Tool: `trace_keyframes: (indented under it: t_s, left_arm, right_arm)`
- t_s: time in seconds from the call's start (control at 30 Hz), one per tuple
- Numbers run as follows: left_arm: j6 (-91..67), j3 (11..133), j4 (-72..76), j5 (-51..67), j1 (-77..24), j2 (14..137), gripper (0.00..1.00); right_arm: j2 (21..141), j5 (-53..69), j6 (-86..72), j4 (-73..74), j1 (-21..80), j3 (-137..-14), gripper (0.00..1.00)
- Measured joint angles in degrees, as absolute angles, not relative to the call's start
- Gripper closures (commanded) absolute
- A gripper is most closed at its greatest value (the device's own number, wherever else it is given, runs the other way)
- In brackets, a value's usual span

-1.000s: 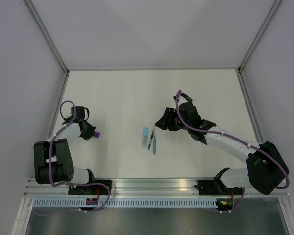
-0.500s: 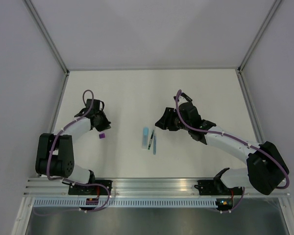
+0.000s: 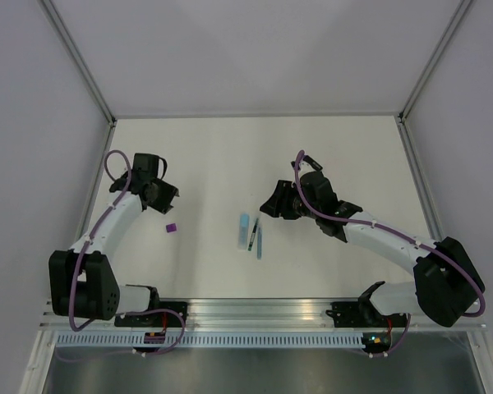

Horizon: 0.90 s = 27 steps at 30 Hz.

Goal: Insert the pens into the pen caps

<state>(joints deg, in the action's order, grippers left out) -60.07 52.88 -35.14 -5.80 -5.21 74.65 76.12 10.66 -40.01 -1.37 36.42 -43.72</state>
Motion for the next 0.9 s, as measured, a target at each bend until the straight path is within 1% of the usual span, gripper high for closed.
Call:
trace_keyframes:
  t_s: [0.03, 0.07, 0.23, 0.37, 0.7, 0.9]
  left_arm:
    - [-63.9, 54.3, -37.2, -5.8, -5.2, 75.7, 0.46]
    - [-69.0, 56.1, -40.3, -5.8, -5.2, 77.4, 0.45]
    - [-79.6, 57.1, -46.0, -5.4, -5.2, 82.0, 0.45]
    - [-86.2, 54.8, -46.7, -5.4, -5.2, 82.5, 0.43]
    - [-92.6, 52.1, -46.6, -6.1, -3.3, 83.4, 0.37]
    - [-93.4, 50.2, -45.9, -7.1, -2.4, 85.7, 0.37]
  right_arm:
    - [76.1, 10.7, -40.0, -1.4, 36.4, -43.7, 0.45]
    - [76.1, 10.7, -40.0, -1.4, 36.4, -43.7, 0.45]
    - [76.1, 10.7, -39.9, -1.4, 36.4, -43.7, 0.45]
    - [76.1, 10.7, -39.6, -1.4, 36.4, -43.7, 0.45]
    - [76.1, 10.6, -39.2, -1.4, 36.4, -43.7, 0.45]
    - [76.2, 10.6, -39.2, -1.4, 36.4, -43.7, 0.45]
